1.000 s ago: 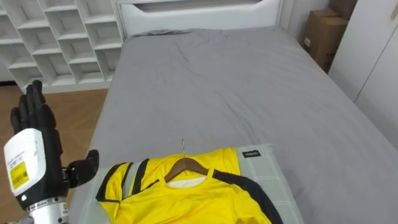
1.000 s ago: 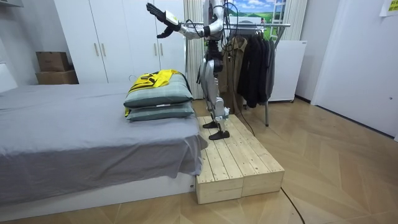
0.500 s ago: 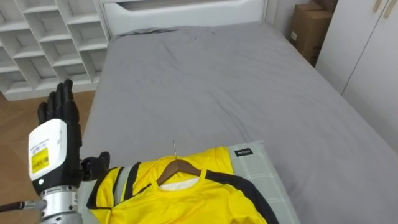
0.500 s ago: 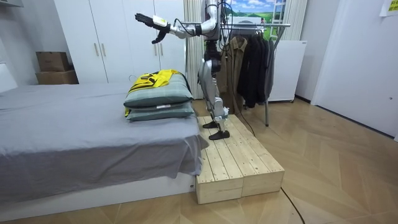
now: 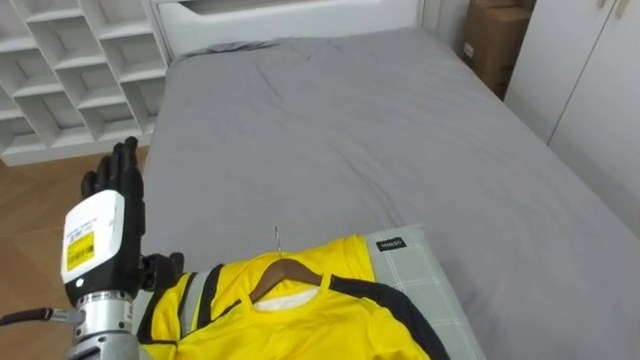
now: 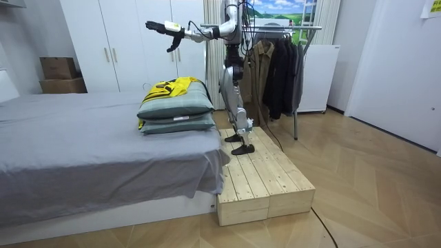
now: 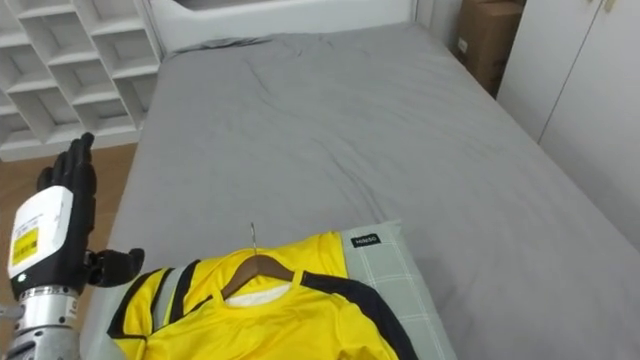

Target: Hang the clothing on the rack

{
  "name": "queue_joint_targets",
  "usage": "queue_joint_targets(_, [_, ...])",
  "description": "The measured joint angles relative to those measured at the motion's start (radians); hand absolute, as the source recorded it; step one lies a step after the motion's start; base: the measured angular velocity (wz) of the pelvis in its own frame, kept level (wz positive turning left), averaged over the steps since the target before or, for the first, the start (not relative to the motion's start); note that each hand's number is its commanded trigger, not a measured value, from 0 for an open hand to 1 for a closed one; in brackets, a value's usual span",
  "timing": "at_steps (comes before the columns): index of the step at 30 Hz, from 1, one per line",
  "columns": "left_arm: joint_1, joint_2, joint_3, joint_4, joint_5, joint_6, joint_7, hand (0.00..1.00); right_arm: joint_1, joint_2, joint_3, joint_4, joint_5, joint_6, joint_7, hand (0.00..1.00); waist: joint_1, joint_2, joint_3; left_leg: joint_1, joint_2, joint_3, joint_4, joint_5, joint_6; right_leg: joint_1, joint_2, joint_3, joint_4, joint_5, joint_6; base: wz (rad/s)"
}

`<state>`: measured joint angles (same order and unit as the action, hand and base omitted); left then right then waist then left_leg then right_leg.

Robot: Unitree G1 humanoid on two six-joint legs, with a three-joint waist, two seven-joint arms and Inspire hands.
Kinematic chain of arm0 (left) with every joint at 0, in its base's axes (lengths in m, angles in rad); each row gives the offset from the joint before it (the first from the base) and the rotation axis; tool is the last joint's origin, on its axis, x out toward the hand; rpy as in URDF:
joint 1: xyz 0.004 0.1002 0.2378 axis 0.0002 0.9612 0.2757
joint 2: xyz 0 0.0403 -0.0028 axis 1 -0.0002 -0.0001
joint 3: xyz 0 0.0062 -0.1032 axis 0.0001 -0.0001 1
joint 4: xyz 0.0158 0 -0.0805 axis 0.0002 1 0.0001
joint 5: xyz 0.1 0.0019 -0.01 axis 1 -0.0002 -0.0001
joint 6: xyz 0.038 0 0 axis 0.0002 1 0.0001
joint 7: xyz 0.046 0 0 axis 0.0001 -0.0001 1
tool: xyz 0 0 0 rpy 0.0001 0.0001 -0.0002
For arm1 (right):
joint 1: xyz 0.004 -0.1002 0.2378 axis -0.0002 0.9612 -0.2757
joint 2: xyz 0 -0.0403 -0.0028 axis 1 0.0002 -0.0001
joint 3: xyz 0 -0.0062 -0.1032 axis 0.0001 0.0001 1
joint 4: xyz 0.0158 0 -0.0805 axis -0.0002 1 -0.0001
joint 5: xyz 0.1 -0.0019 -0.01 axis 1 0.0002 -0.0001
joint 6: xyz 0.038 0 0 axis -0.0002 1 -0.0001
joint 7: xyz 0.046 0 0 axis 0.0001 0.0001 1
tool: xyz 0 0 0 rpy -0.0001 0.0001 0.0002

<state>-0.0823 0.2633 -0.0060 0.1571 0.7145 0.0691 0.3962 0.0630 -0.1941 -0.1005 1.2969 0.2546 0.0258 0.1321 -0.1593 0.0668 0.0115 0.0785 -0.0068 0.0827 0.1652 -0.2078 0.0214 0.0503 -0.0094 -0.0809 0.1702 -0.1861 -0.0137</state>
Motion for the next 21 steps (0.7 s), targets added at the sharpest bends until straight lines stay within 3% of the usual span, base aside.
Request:
queue_joint_targets(3, [-0.043,0.000,-0.014,0.002,0.006,0.029,-0.026,0.00,-0.001,0.000,0.000,0.000,-0.016,0.007,-0.013,0.00,-0.007,0.003,0.0003,0.001,0.000,0.002,-0.002,0.000,0.000,0.001,0.000,0.009,0.000,0.000,0.000,0.00])
queue_joint_targets(7, [-0.077,0.000,-0.040,0.020,0.015,0.034,-0.056,0.00,-0.003,0.000,0.001,-0.003,-0.020,0.006,-0.027,0.00,-0.011,0.009,-0.0012,0.004,-0.002,0.010,-0.002,0.000,0.000,0.001,0.000,0.025,-0.001,0.001,0.001,-0.08])
queue_joint_targets(13, [-0.079,0.001,-0.078,0.046,-0.006,0.035,-0.085,0.00,-0.005,0.000,0.001,-0.008,-0.046,-0.003,-0.040,0.00,-0.054,0.013,-0.0015,0.008,-0.001,0.010,-0.002,0.000,0.000,0.002,-0.001,0.031,0.001,0.001,0.001,-0.01])
queue_joint_targets(18, [-0.080,0.001,-0.088,0.079,-0.008,0.035,-0.121,0.00,-0.006,0.003,0.012,-0.014,-0.066,-0.004,-0.045,0.00,-0.074,0.001,0.0067,0.006,-0.004,0.027,0.009,0.000,0.000,0.009,-0.008,0.060,0.000,0.003,0.000,-0.10])
queue_joint_targets(21, [-0.081,0.001,-0.091,0.090,-0.010,0.035,-0.141,0.00,-0.003,0.005,0.013,-0.017,-0.069,-0.003,-0.054,0.00,-0.080,0.001,0.0074,0.025,0.012,0.017,-0.016,0.001,0.000,-0.011,0.006,0.045,0.024,0.003,0.000,-0.05])
